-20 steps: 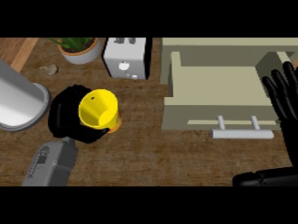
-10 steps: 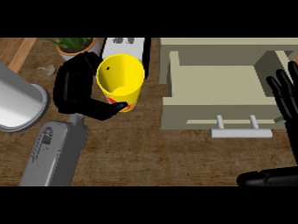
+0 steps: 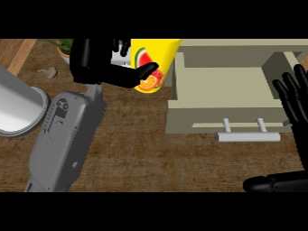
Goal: Pick up the cup, place it into the drawer and close the drawer
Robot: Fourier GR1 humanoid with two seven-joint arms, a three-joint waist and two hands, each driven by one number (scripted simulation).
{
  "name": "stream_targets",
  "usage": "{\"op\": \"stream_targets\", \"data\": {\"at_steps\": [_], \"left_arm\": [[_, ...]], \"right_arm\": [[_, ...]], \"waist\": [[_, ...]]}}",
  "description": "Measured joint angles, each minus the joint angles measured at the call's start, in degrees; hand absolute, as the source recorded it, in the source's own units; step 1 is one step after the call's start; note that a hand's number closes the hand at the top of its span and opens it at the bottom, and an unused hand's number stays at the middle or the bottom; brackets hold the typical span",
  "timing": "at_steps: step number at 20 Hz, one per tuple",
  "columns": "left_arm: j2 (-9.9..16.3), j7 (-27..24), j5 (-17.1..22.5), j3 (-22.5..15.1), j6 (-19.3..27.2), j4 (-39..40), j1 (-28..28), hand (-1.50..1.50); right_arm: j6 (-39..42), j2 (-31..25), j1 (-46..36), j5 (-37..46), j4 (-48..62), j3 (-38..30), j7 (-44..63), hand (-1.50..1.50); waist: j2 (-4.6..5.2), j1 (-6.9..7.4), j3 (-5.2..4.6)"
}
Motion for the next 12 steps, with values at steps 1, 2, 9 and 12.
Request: {"op": "stream_targets", "data": {"at_steps": [1,2,9,12], "left_arm": [[-0.1,0.3,-0.1,-0.3,0.9,1.0,-1.4,1.5],[-0.2,0.4,-0.3,-0.5,1.4,2.1,-2.6,1.5],[-0.3,0.7,-0.2,-3.4,5.7,11.1,-10.8,1.5],[-0.4,-0.4,0.5,-4.6,7.3,15.9,-13.5,1.5]], "right_arm": [[0.0,0.0,-0.3,0.0,0.2,0.0,0.0,-1.5],[-0.1,-0.2,-0.5,-0.1,-0.2,-0.2,0.6,-1.5],[0.7,-0.4,0.1,-0.2,0.7,-1.0,-1.0,-1.5],[0.2,-0.4,-0.9,-0.1,0.4,-0.7,0.2,-1.5]], "waist": [[0.0,-0.02,0.0],[0.01,-0.05,0.0],[0.07,-0.39,0.01],[0.1,-0.47,0.0]]}}
